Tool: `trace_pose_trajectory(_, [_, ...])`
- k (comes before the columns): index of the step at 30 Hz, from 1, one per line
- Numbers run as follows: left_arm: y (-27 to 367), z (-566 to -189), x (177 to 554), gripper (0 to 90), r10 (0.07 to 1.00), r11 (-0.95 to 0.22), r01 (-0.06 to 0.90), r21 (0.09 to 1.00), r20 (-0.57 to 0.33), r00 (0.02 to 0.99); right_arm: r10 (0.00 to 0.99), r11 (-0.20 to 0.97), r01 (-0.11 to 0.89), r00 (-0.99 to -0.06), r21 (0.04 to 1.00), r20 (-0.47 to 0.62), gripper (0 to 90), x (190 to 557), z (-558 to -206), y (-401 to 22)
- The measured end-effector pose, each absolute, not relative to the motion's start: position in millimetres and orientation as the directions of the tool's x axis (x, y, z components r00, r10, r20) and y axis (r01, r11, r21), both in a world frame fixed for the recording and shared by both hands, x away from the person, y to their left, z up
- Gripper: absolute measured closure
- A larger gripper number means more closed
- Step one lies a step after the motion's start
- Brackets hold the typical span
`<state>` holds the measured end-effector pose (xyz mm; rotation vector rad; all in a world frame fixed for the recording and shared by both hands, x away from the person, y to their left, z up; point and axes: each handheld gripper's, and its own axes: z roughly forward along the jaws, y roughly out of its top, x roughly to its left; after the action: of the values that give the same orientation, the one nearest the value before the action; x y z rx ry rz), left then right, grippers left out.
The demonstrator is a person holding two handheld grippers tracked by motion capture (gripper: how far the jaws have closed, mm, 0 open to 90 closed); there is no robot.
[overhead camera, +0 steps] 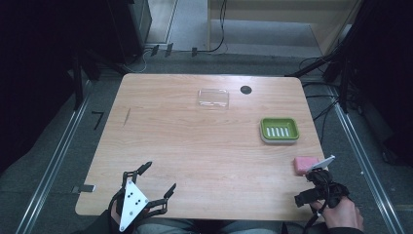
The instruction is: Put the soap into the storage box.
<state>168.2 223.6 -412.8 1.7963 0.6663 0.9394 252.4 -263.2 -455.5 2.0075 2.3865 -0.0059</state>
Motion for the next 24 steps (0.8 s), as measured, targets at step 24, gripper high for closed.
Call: trace_pose_trajectory(24, [223.5, -412.9, 168.4, 13.6, 0.775, -0.383, 0.032, 0.923, 0.303, 0.555, 0.98, 0.196, 0.98, -0.194, 0.029, -0.044, 0.0, 254.4, -454.1, -259.3])
